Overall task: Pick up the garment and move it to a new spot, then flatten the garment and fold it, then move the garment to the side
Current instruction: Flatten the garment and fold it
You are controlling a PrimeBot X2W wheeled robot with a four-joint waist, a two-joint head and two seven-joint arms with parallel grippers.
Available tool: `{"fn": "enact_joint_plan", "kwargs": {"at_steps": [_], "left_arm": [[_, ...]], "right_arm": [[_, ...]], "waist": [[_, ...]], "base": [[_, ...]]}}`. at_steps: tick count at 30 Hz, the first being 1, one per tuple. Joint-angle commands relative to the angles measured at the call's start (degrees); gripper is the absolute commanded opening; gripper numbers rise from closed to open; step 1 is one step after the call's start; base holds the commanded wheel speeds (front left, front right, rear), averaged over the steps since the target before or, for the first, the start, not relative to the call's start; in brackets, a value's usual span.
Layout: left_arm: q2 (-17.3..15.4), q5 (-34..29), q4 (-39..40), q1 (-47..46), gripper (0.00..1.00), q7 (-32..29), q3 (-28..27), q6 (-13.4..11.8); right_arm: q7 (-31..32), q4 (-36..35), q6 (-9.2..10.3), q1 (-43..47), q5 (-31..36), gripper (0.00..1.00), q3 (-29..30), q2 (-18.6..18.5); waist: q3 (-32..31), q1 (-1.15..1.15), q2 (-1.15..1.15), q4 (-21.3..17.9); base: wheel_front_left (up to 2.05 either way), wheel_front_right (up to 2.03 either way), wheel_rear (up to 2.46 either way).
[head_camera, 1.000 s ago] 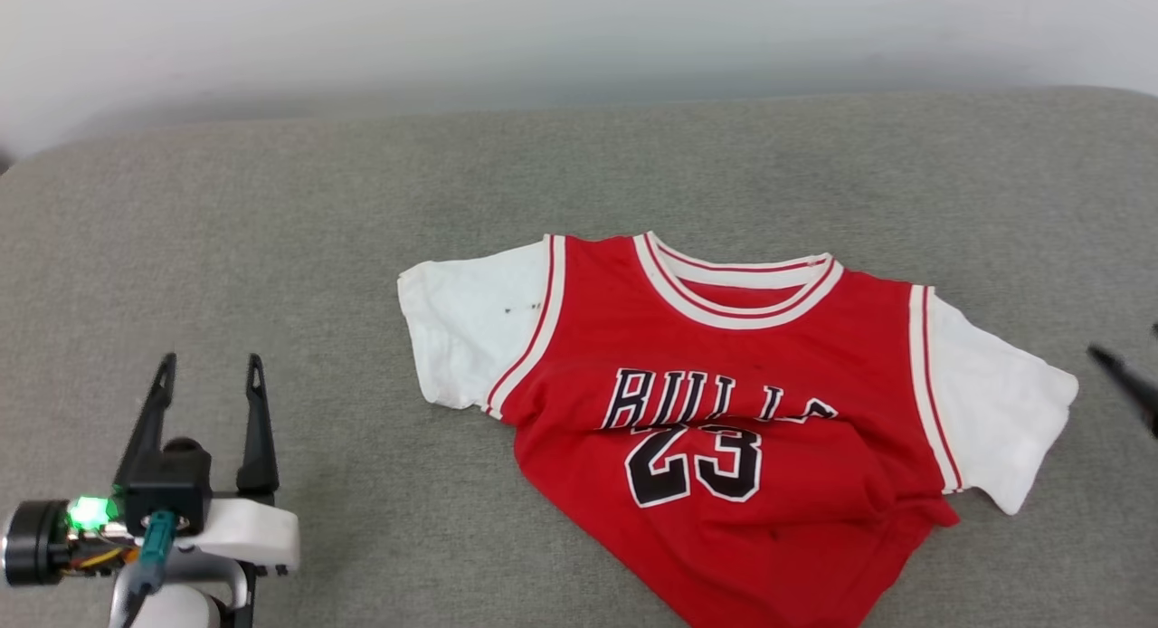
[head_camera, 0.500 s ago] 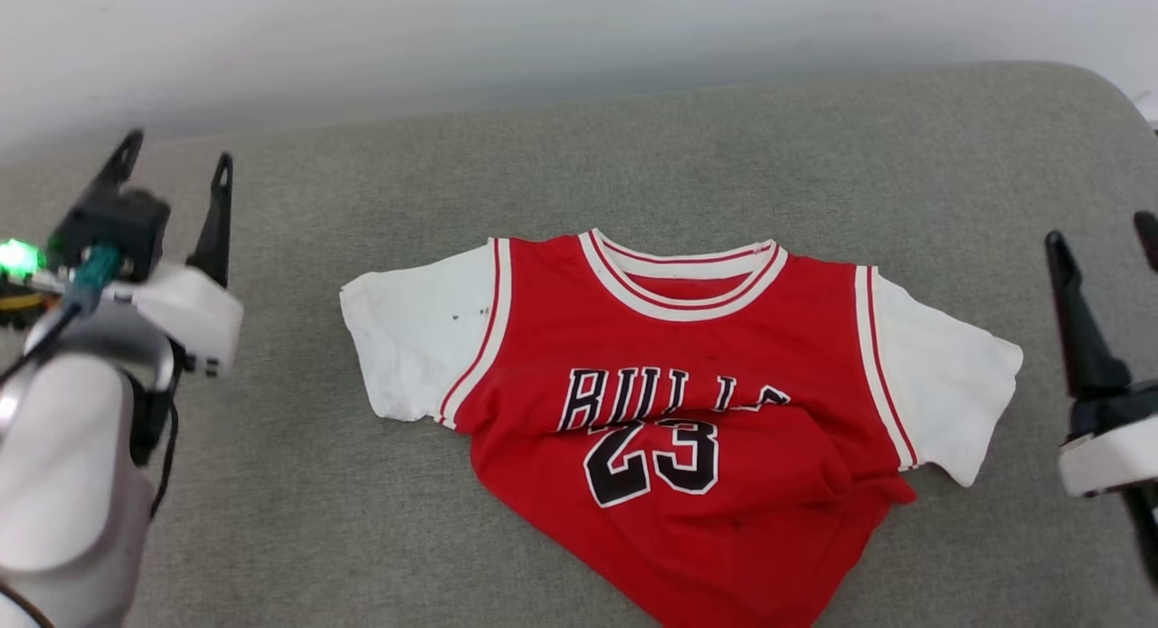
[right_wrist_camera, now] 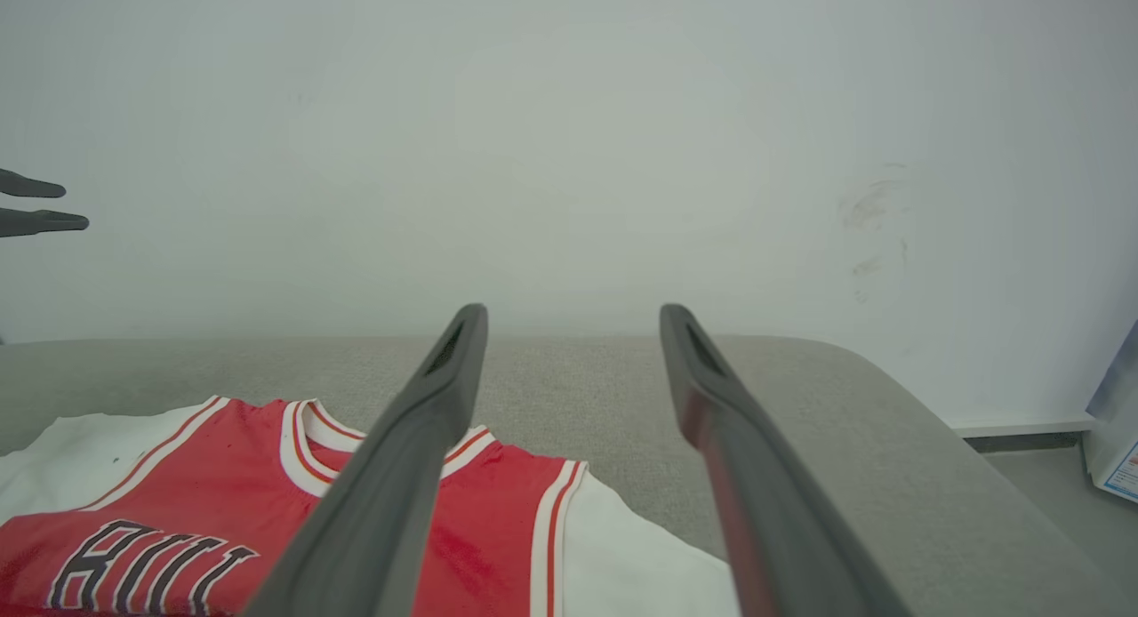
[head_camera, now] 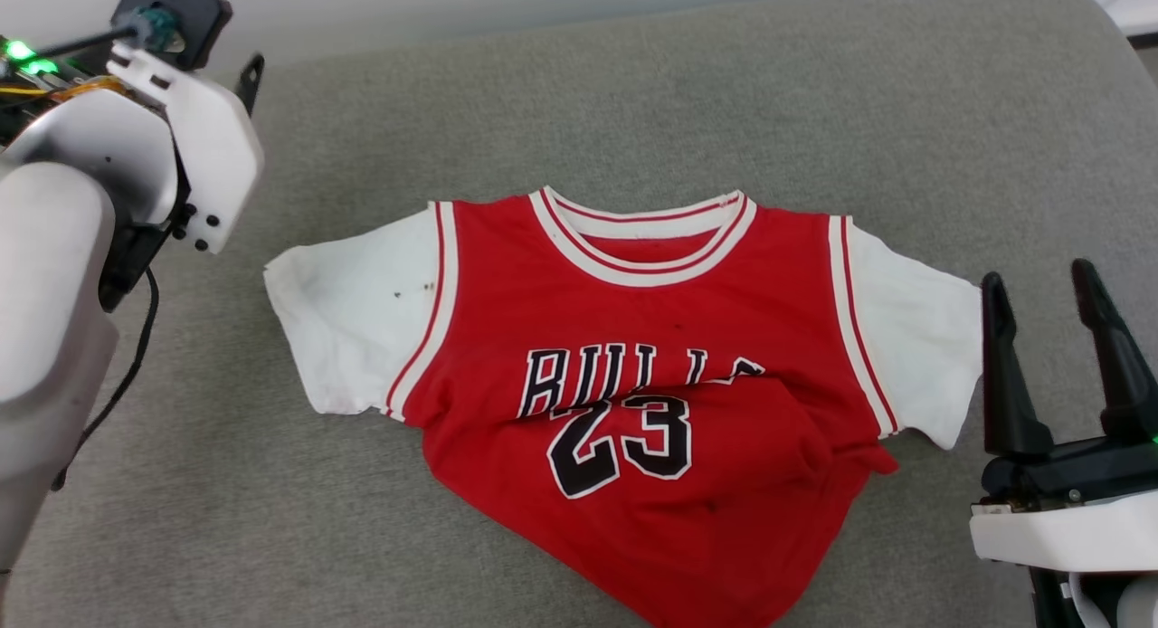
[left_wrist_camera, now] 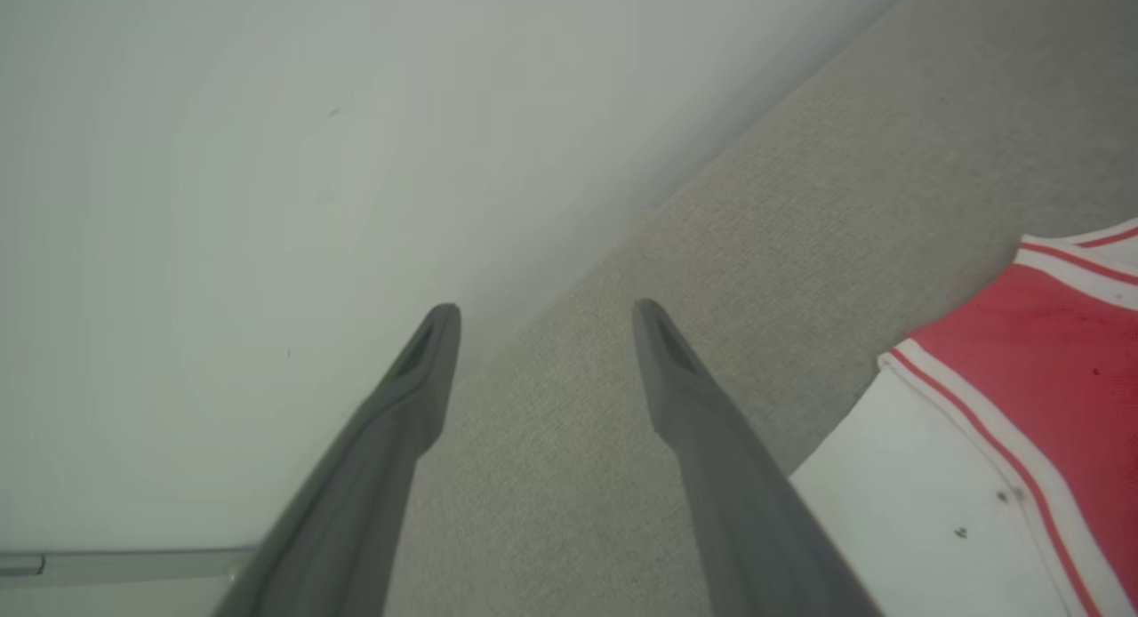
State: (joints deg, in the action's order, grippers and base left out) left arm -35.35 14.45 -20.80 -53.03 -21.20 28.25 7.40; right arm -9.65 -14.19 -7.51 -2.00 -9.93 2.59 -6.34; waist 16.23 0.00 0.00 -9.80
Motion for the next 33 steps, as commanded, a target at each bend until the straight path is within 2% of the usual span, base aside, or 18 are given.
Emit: {"fn": "enact_joint_plan", "kwargs": {"at_steps": [1,7,10,14,24,29,30,31,32,33], "left_arm": [[-0.98,2.78,-0.09,-1.38,1.00,-3.05,2.40,-0.09],[-7.51,19.57,3.37,-7.98,1.00,-22.78,15.20,-0.07],[-9.97,25.94,4.98,-10.96,1.00,-31.15,18.65,-0.07],[-12.28,30.54,6.19,-13.50,1.00,-39.77,22.05,-0.06],[-15.13,35.04,7.84,-14.46,1.00,-48.23,28.23,-0.06],[-15.70,36.23,7.31,-13.20,1.00,-47.90,30.99,-0.06],[-15.66,36.36,7.00,-13.01,0.77,-47.56,31.24,-0.06],[-15.71,36.19,6.98,-13.03,0.05,-47.32,31.73,-0.05],[-15.92,36.25,6.81,-13.02,0.00,-47.12,32.03,-0.05],[-16.08,36.38,6.54,-13.11,0.00,-46.53,32.19,-0.06]], "right_arm": [[-0.18,-0.27,0.04,0.50,0.28,1.00,-0.40,0.49],[-0.66,-0.53,0.04,-1.31,0.12,1.00,-1.06,0.68],[-0.87,0.17,0.04,-2.03,0.00,1.00,-1.40,0.61],[-1.55,1.33,0.04,-3.17,0.60,1.00,-2.05,0.36],[-3.31,4.25,0.04,-5.32,0.53,1.00,-2.84,0.33],[-3.92,5.53,0.04,-6.35,0.48,1.00,-3.52,0.11],[-4.00,5.84,0.04,-6.45,0.45,1.00,-3.59,0.06],[-4.07,6.13,0.04,-6.47,0.40,1.00,-3.59,-0.02],[-4.07,6.45,0.04,-6.54,0.32,1.00,-3.51,-0.17],[-4.14,6.71,0.04,-6.72,0.16,1.00,-3.28,-0.31]], "waist": [[1.58,0.00,0.00,-1.24],[4.54,0.00,0.00,-2.98],[6.12,0.00,0.00,-3.57],[8.34,0.00,0.00,-4.31],[12.51,0.00,0.00,-5.42],[13.38,0.00,0.00,-5.63],[13.40,0.00,0.00,-5.60],[13.32,0.00,0.00,-5.53],[13.06,0.00,0.00,-5.40],[12.63,0.00,0.00,-5.24]], "base": [[0.00,0.00,0.00],[0.00,0.00,0.00],[0.00,0.00,0.00],[0.00,0.00,0.00],[0.00,0.00,0.00],[0.00,0.00,0.00],[0.00,0.00,0.00],[0.00,0.00,0.00],[0.00,0.00,0.00],[0.00,0.00,0.00]]}}
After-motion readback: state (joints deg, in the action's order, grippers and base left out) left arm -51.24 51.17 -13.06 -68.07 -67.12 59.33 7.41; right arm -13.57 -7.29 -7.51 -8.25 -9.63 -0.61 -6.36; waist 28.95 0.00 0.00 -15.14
